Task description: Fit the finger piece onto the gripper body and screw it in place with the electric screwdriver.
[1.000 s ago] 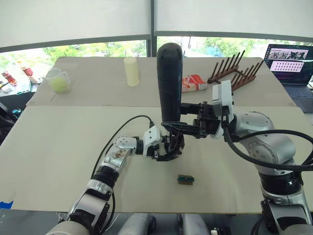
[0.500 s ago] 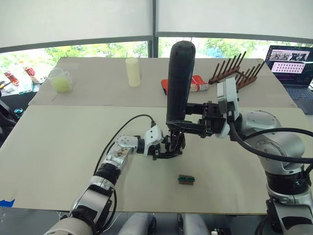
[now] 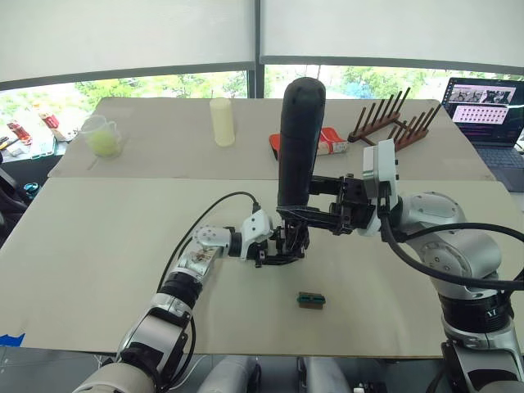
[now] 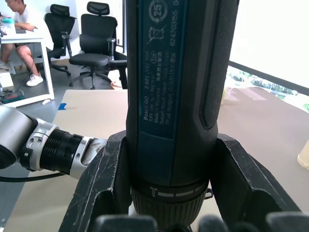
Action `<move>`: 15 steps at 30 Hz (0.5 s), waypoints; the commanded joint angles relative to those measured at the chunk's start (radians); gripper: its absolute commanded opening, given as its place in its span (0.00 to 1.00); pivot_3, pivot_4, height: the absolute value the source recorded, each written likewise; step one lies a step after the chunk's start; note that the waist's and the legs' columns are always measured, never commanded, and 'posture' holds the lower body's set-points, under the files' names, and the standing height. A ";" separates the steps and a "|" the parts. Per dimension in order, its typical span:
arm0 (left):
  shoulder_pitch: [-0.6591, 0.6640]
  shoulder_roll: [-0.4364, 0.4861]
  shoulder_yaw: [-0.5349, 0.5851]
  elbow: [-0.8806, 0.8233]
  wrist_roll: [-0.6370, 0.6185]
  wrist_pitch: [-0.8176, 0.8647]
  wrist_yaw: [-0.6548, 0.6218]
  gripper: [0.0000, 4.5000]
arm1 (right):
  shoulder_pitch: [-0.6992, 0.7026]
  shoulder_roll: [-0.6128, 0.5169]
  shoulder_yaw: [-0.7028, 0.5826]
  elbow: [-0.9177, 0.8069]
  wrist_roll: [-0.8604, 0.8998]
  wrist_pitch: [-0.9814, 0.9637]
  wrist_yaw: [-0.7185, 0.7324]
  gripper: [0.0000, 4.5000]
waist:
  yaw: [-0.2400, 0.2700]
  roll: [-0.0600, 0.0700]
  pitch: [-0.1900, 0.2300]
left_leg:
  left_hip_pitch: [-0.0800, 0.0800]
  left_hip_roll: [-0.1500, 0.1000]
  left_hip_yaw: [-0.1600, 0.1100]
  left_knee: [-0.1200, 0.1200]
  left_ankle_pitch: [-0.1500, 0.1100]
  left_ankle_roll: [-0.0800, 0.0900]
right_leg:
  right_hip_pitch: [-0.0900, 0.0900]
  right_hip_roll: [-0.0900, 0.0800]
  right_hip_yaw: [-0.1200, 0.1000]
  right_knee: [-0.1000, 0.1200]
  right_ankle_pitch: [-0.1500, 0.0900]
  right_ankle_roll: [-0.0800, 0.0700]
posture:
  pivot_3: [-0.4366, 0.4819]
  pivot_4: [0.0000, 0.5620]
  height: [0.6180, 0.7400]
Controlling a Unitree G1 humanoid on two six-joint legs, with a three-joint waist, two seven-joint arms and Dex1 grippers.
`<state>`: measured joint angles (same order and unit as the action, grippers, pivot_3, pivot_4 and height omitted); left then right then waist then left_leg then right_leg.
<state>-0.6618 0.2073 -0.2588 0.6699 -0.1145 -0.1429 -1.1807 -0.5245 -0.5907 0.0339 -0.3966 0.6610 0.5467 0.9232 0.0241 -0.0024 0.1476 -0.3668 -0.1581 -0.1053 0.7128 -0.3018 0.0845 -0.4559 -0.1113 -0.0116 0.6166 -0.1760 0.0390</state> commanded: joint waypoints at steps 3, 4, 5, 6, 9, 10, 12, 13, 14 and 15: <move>-0.038 0.012 0.034 0.024 0.000 -0.010 0.022 0.52 | 0.036 -0.028 0.049 0.063 -0.037 0.038 0.030 0.43 | 0.000 -0.001 -0.001 | 0.001 0.000 0.000 0.000 0.000 0.000 | 0.000 0.000 0.000 0.000 0.000 0.000 | 0.48 0.27 1.00; -0.039 0.012 0.034 0.025 0.000 -0.011 0.022 0.52 | 0.035 -0.028 0.048 0.066 -0.037 0.039 0.031 0.43 | 0.000 -0.001 -0.001 | 0.001 0.000 0.000 0.000 0.000 0.000 | 0.001 0.000 0.000 0.000 0.000 0.000 | 0.48 0.27 1.00; -0.042 0.011 0.035 0.027 0.000 -0.012 0.023 0.52 | 0.034 -0.029 0.048 0.069 -0.037 0.040 0.033 0.43 | 0.000 -0.001 -0.001 | 0.001 0.000 0.000 0.000 0.000 0.000 | 0.001 0.000 0.000 0.000 0.000 0.000 | 0.48 0.27 1.00; -0.043 0.011 0.035 0.028 0.000 -0.013 0.023 0.52 | 0.033 -0.030 0.047 0.071 -0.037 0.043 0.034 0.43 | 0.000 -0.001 -0.002 | 0.001 0.000 0.000 0.000 0.000 0.000 | 0.001 0.000 0.000 0.000 0.000 0.000 | 0.48 0.27 1.00; -0.043 0.011 0.036 0.028 -0.001 -0.015 0.023 0.52 | 0.029 -0.038 0.046 0.079 -0.037 0.050 0.039 0.43 | 0.000 -0.001 -0.002 | 0.001 0.000 0.000 0.000 0.000 0.000 | 0.001 0.000 0.000 0.000 0.000 0.000 | 0.48 0.27 1.00; -0.043 0.011 0.036 0.027 -0.001 -0.016 0.023 0.52 | 0.029 -0.040 0.047 0.081 -0.038 0.051 0.042 0.43 | 0.000 -0.001 -0.002 | 0.001 0.000 0.000 0.000 0.000 0.000 | 0.001 0.000 0.000 0.000 0.000 0.000 | 0.48 0.27 1.00; -0.042 0.012 0.035 0.027 0.000 -0.017 0.023 0.52 | 0.027 -0.045 0.051 0.086 -0.045 0.044 0.051 0.43 | 0.000 -0.001 -0.002 | 0.001 0.000 0.000 0.000 0.000 0.000 | 0.001 0.000 0.000 0.000 0.000 0.000 | 0.48 0.27 1.00; -0.041 0.012 0.035 0.026 0.000 -0.017 0.022 0.52 | 0.022 -0.044 0.055 0.090 -0.047 0.042 0.052 0.43 | 0.000 -0.001 -0.002 | 0.001 0.000 0.000 0.000 0.000 0.000 | 0.001 0.000 0.000 0.000 0.000 0.000 | 0.48 0.27 1.00; -0.041 0.012 0.035 0.025 0.000 -0.018 0.022 0.52 | 0.018 -0.043 0.057 0.092 -0.049 0.042 0.053 0.43 | 0.000 -0.001 -0.002 | 0.001 0.000 0.000 0.000 0.000 0.000 | 0.001 0.000 0.000 0.000 0.000 0.000 | 0.48 0.27 1.00; -0.041 0.012 0.035 0.025 0.000 -0.018 0.022 0.52 | 0.015 -0.042 0.058 0.093 -0.049 0.042 0.053 0.43 | 0.000 -0.001 -0.002 | 0.001 0.000 0.000 0.000 0.000 0.000 | 0.001 0.000 0.000 0.000 0.000 0.000 | 0.48 0.27 1.00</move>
<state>-0.6704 0.2055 -0.2590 0.6912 -0.1144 -0.1549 -1.1840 -0.5419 -0.6078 0.0332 -0.3584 0.6610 0.5468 0.9609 0.0242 -0.0034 0.1457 -0.3659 -0.1579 -0.1053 0.7128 -0.3018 0.0845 -0.4552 -0.1116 -0.0113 0.6169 -0.1760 0.0390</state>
